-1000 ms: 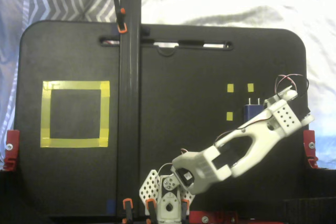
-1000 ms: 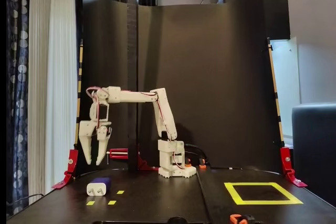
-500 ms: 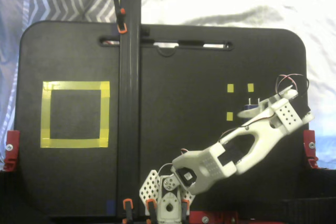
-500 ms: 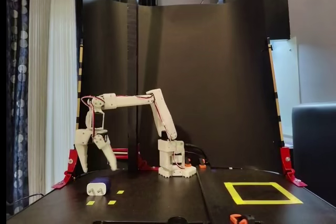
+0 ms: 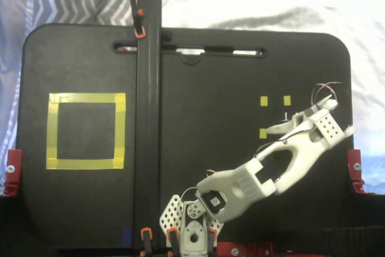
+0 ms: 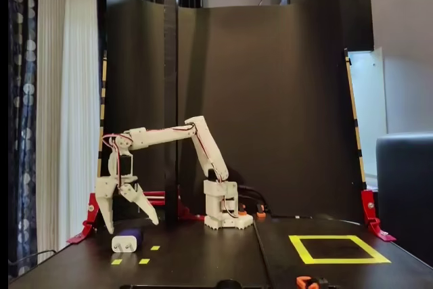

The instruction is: Grasp a block and put it in the designated area.

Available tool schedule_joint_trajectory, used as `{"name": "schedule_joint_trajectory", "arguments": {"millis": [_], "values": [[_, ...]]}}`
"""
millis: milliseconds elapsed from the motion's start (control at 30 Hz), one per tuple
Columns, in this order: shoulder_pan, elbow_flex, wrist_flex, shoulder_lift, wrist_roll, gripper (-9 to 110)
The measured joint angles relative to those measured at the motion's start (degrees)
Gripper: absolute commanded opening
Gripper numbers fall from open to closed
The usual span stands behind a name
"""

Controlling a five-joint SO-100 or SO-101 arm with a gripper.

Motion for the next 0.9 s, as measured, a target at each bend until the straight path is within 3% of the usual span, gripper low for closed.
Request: {"name": "schedule_joint_trajectory", "arguments": {"millis": [600, 900], "values": [[-0.2, 0.0, -2.8, -4.7, 0.0, 44], [-0.2, -0.1, -2.8, -5.3, 0.0, 23]]}}
